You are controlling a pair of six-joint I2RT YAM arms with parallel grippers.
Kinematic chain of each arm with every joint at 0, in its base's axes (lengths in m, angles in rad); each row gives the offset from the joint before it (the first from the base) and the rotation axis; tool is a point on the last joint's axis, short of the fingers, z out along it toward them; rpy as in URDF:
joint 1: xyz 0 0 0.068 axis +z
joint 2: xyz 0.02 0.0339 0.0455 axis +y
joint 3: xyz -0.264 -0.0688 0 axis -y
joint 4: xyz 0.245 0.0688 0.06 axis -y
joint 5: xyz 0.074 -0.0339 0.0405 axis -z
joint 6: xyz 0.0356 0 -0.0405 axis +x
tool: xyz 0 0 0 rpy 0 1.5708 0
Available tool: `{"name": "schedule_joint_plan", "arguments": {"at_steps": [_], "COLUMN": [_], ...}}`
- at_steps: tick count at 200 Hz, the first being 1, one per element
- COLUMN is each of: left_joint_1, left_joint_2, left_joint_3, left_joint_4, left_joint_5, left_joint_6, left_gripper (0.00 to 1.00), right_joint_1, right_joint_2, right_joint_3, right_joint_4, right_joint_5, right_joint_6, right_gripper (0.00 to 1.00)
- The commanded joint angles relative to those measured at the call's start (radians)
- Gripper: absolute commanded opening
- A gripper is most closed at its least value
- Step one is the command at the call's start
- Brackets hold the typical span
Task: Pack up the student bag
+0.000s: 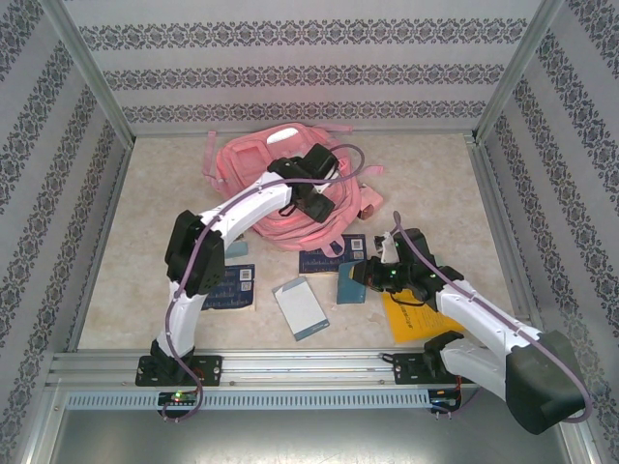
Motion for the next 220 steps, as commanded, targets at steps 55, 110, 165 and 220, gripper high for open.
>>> {"name": "schedule_joint_plan", "arguments": {"at_steps": [55,110,165,220], "left_joint_1": [0.049,0.078,0.129,0.163], "left_joint_2": [0.124,0.072,-0.028,-0.009], "left_joint_3": [0.077,0.130,0.227,0.439], "left_joint_4": [-0.009,-0.017,-0.094,-0.244], "left_joint_5": [-0.084,-0.029,0.119,0.244], "left_joint_6": [0.010,-0.020,-0.056,-0.074], "left_gripper": [0.56,0.00,0.00,0.00], "right_joint_1": [-0.022,-0.022,-0.030,-0.059], "right_joint_2": [0.027,-0.003,0.074,0.347], "right_joint_3": [0.010,0.064,0.200,0.427], "right_joint_4": [0.031,0.016,0.105,0.237], "right_joint_5": [-0.071,-0.052,0.065,0.142], "right_joint_6": [-0.016,0.005,0.142,0.248], "right_gripper": [0.11,0.08,0.05,0.05]}}
